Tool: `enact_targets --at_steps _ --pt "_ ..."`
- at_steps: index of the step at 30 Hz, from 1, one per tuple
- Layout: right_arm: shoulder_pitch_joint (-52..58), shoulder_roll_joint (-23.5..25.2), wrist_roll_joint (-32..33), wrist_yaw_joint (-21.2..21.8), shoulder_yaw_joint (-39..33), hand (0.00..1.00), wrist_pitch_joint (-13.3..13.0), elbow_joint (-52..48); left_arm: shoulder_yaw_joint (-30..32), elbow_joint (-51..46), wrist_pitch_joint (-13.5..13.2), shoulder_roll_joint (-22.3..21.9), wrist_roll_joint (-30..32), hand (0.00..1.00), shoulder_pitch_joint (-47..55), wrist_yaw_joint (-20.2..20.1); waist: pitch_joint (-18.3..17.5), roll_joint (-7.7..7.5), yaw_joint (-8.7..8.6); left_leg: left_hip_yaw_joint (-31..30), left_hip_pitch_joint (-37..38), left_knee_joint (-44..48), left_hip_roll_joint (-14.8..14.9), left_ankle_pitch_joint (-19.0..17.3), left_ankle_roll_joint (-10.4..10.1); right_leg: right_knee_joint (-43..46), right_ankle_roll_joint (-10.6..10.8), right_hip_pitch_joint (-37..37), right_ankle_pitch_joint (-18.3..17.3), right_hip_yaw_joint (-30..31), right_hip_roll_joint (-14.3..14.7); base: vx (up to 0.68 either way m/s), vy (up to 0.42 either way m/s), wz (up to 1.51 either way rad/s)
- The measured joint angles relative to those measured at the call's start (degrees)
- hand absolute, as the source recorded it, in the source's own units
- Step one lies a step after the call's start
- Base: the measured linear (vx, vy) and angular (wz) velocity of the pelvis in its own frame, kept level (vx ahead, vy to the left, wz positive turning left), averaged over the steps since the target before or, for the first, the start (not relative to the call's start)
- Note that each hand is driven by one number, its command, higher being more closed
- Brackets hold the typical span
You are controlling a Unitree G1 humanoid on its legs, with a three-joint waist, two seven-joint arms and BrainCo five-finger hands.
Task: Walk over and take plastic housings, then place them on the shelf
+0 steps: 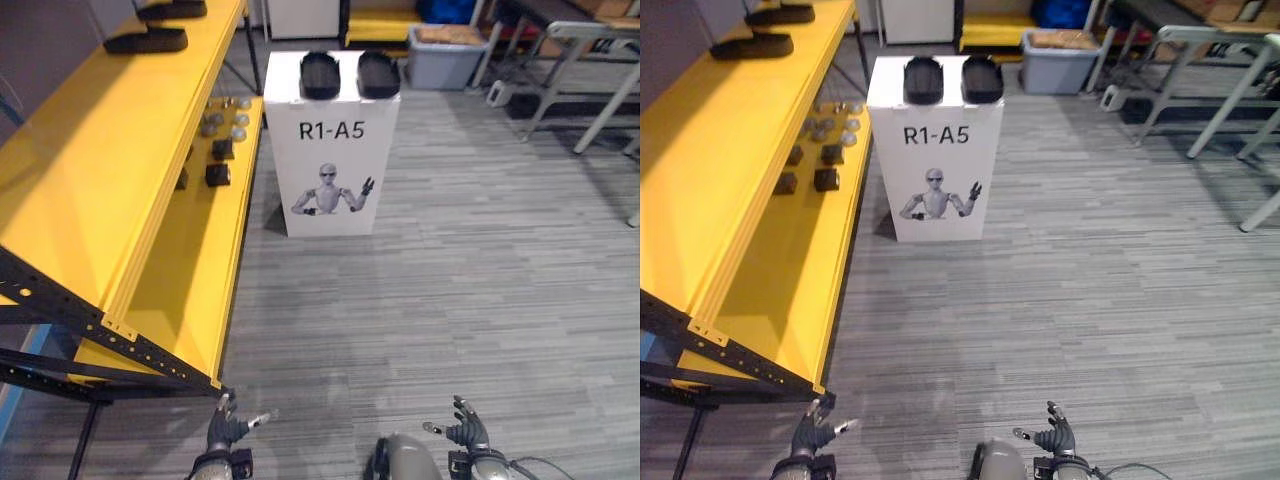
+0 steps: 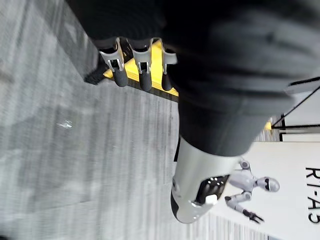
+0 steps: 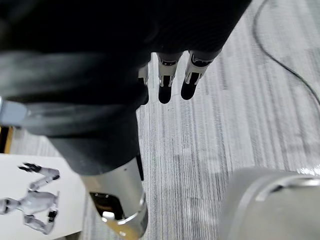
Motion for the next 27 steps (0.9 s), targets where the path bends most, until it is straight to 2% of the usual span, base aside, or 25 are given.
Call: enact_targets --at_steps 1,2,3,4,5,6,7,8,9,10,12,14,15,16,17,18,19,20,21,22,23,24,25,26,27 --pt "-0.06 0.01 0.0 -0.01 0.18 0.0 -0.04 -0.07 0.01 0.04 0.0 0.55 -0.01 0.0 -0.14 0.14 -0.02 -0.44 -0.13 -0.3 0.69 -0.22 0.44 -0.25 -1.71 -4.48 -0.38 -0.01 3.61 0.11 0.24 0.5 -0.301 0.46" --pt "-0.09 -0.5 0.0 -0.24 0.3 0.0 -0.03 0.23 0.02 0.62 0.0 0.66 0.0 0.0 -0.81 0.3 -0.03 -0.64 -0.37 -0.84 2.4 0.07 1.74 -1.25 -3.48 -4.99 -4.89 0.37 11.71 -0.54 0.87 0.54 -0.339 0.13" --pt "-1.75 -1.07 0.01 -0.57 0.33 0.0 0.02 0.59 0.01 0.99 0.05 0.39 0.04 0.0 -1.66 0.41 0.03 0.48 -0.08 -0.55 1.54 2.22 3.43 0.33 -6.3 -2.59 -5.94 -0.16 9.18 -0.86 1.93 0.56 -0.354 0.05" --pt "-2.24 -1.2 0.01 -0.65 0.34 0.0 -0.03 0.47 -0.02 1.03 0.05 0.19 0.09 0.0 -2.04 0.41 0.0 0.39 -0.19 -0.68 0.58 4.26 3.48 1.78 -7.93 -2.04 -6.3 -0.14 7.74 -0.85 2.03 0.57 -0.358 -0.11" --pt "-2.64 -1.34 0.01 -0.76 0.47 0.0 -0.03 0.37 0.02 1.04 0.03 -0.39 0.1 0.0 -2.27 0.47 0.14 0.51 -0.19 -0.96 -2.29 11.3 3.76 5.03 -6.83 -2.38 -6.87 1.52 5.82 -1.01 2.61 0.69 -0.41 0.08" --pt "-2.13 -1.39 0.01 -0.85 1.14 0.0 -0.02 0.35 0.15 1.03 0.04 -1.37 0.08 0.0 -2.06 0.46 0.51 1.08 -0.44 -0.92 -6.65 23.91 5.26 10.42 -5.6 -5.72 -7.43 6.36 4.9 -1.67 3.99 0.57 -0.333 0.09" --pt "-1.7 -1.31 0.02 -0.88 1.69 0.0 -0.02 0.33 0.17 0.83 0.02 -1.8 0.07 0.0 -1.63 0.43 0.52 1.23 -0.43 -0.89 -9.3 30.77 6.25 15.06 -5.09 -8.06 -7.62 9.35 4.79 -1.78 4.99 0.64 -0.361 0.02" --pt "-1.41 -0.76 0.28 -0.93 2.73 0.0 -0.03 -0.15 0.15 0.19 -0.05 -2.21 0.06 0.0 -0.67 0.19 0.81 0.89 0.24 0.55 -13.65 42.58 8.72 14.59 -6.08 -12.24 -7.77 14.99 4.8 -1.4 7.01 0.49 -0.27 -0.27" --pt "-1.14 0.02 1.14 -1.13 3.43 0.0 -0.09 -0.68 0.14 -0.05 0.0 -2.3 0.05 0.0 -0.27 -0.06 1.19 0.46 1.42 3.22 -17.75 50.63 10.4 12.75 -6.26 -15.95 -8.2 20.3 4.77 -0.22 8.35 0.49 -0.27 -0.41" --pt "-1.22 0.37 1.36 -1.21 3.39 0.0 -0.16 -1.08 0.13 -0.36 0.0 -2.48 0.0 0.0 -0.15 -0.1 1.47 -0.08 1.96 4.59 -19.75 52.3 10.54 12.13 -6.49 -17.5 -8.35 22.38 4.68 0.5 8.56 0.35 -0.155 -0.4" --pt "-1.31 0.57 1.85 -1.31 3.33 0.0 -0.3 -2.54 -0.03 -2.41 -0.07 -3.72 -0.01 0.0 0.7 -0.13 1.87 -0.75 3.16 9.37 -27.88 49.37 9.94 9.8 -5.89 -22.62 -8.36 27.83 4.67 2.33 8.69 0.48 -0.154 -0.36" --pt "-1.81 0.48 2.13 -1.33 3.3 0.0 -0.3 -2.35 0.0 -2.72 -0.07 -3.86 -0.01 0.0 1.1 -0.13 2.05 -0.82 4.22 11.65 -30.64 40.96 8.43 8.44 -5.79 -25.02 -8.3 30.62 4.67 3.79 8.64 0.49 -0.045 -0.47" --pt "-2.11 0.49 2.35 -1.48 3.16 0.0 -0.28 -2.18 0.04 -2.6 -0.01 -3.89 -0.03 0.0 1.51 0.01 2.38 -1.01 5.09 11.81 -30.74 25.11 5.0 8.95 -5.74 -27.56 -7.45 33.96 4.17 5.22 8.26 0.34 0.03 -0.46" --pt "-2.11 0.46 2.38 -1.52 3.14 0.0 -0.3 -2.2 0.01 -2.6 -0.01 -3.93 -0.03 0.0 1.57 -0.01 2.37 -0.99 5.08 11.7 -30.69 22.5 4.48 9.11 -5.55 -27.96 -7.19 34.51 4.01 5.35 8.24 0.43 0.072 -0.43" --pt "-2.16 0.19 2.43 -1.58 3.0 0.0 -0.3 -1.92 -0.03 -2.56 -0.03 -4.12 -0.03 0.0 1.56 -0.02 2.16 -0.68 5.15 11.58 -30.33 12.21 2.71 11.58 -4.78 -29.52 -6.09 36.44 3.2 5.95 8.3 0.24 0.07 -0.16" --pt "-2.18 0.12 2.42 -1.6 2.81 0.0 -0.3 -1.69 -0.01 -2.45 -0.03 -4.16 -0.03 0.0 1.55 -0.02 2.08 -0.54 5.24 11.53 -30.15 8.02 2.07 13.65 -4.27 -30.11 -5.69 37.04 2.62 6.29 8.36 0.5 0.161 -0.34" --pt "-2.1 0.23 2.42 -1.73 2.69 0.0 -0.25 -1.31 0.09 -1.79 -0.03 -4.07 -0.04 0.0 1.53 0.06 1.74 -0.72 5.9 10.69 -29.02 6.69 0.83 19.53 -1.89 -29.7 -4.54 38.41 0.71 7.49 7.79 0.44 0.149 -0.23" --pt "-2.06 0.57 2.35 -1.95 2.64 0.0 -0.25 -1.02 0.21 -1.11 0.04 -3.87 -0.01 0.0 1.41 0.09 1.28 -2.33 5.63 10.53 -28.99 7.69 -1.23 19.76 0.67 -27.59 -3.4 38.69 -1.97 7.52 5.71 0.57 0.17 -0.07" --pt "-1.99 0.57 2.23 -2.0 2.19 0.0 -0.28 -0.54 0.01 -0.99 0.13 -4.09 0.03 0.0 1.07 0.04 1.08 -3.2 5.58 10.59 -29.0 8.63 -2.57 18.02 1.5 -24.4 -2.02 37.76 -3.59 7.24 4.15 0.41 0.103 0.19" --pt "-1.88 0.53 2.22 -2.03 1.97 0.0 -0.24 -0.04 -0.12 -0.76 0.12 -4.43 0.07 0.0 0.81 -0.06 1.02 -3.25 5.68 10.59 -28.86 9.45 -3.1 16.91 1.74 -21.52 -1.02 36.9 -4.22 7.21 3.36 0.51 0.146 0.2" --pt "-1.76 0.75 2.21 -1.97 1.09 0.0 -0.21 0.73 -0.07 0.18 0.08 -4.55 0.07 0.0 0.67 -0.07 0.92 -3.28 5.83 10.47 -27.41 9.87 -3.84 14.79 1.98 -12.38 0.73 34.12 -5.25 7.59 2.12 0.49 0.171 0.2" --pt "-1.42 1.39 2.2 -1.98 0.99 0.0 -0.22 0.77 -0.09 1.61 0.2 -3.91 0.04 0.0 0.62 -0.09 0.88 -3.57 5.51 10.14 -24.92 9.71 -4.87 13.1 2.16 1.86 2.0 29.38 -4.96 7.88 0.6 0.5 0.18 0.2" --pt "-1.25 1.65 2.15 -1.94 1.17 0.0 -0.21 0.76 -0.11 2.07 0.29 -3.5 0.0 0.0 0.58 -0.06 0.89 -3.95 5.34 9.97 -23.29 9.56 -5.56 12.05 2.51 9.57 4.43 26.41 -3.24 8.21 -0.6 0.61 0.183 0.3" --pt "-0.75 2.24 1.75 -1.8 1.21 0.0 -0.19 0.76 -0.59 2.47 0.54 -2.92 -0.04 0.0 0.45 0.08 0.86 -4.44 4.86 9.17 -20.06 9.76 -6.9 9.95 3.05 22.83 6.32 21.7 -2.35 9.64 -2.47 0.62 0.141 0.45" --pt "-0.13 2.7 1.74 -1.79 1.26 0.0 -0.19 0.53 -1.22 2.46 0.65 -2.09 -0.05 0.0 0.51 0.44 0.84 -4.37 4.24 7.85 -16.65 9.68 -7.6 8.2 3.64 31.3 5.87 18.2 -2.5 9.45 -3.74 0.52 0.107 0.49"
